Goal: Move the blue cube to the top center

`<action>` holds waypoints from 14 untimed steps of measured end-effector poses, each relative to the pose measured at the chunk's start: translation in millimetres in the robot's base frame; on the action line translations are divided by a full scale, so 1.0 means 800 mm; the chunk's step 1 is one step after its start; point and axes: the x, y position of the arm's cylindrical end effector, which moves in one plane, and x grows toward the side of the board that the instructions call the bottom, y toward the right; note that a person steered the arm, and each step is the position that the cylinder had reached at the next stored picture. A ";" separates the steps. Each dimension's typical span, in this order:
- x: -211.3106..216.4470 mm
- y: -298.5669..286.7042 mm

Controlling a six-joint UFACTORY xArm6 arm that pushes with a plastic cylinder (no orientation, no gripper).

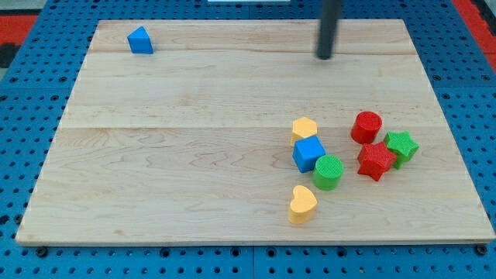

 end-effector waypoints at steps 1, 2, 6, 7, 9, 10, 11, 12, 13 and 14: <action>0.019 0.132; 0.100 0.194; 0.282 -0.032; 0.265 -0.082; 0.321 -0.207; 0.310 -0.289; 0.284 -0.274; 0.325 -0.239; 0.303 -0.193; 0.260 -0.280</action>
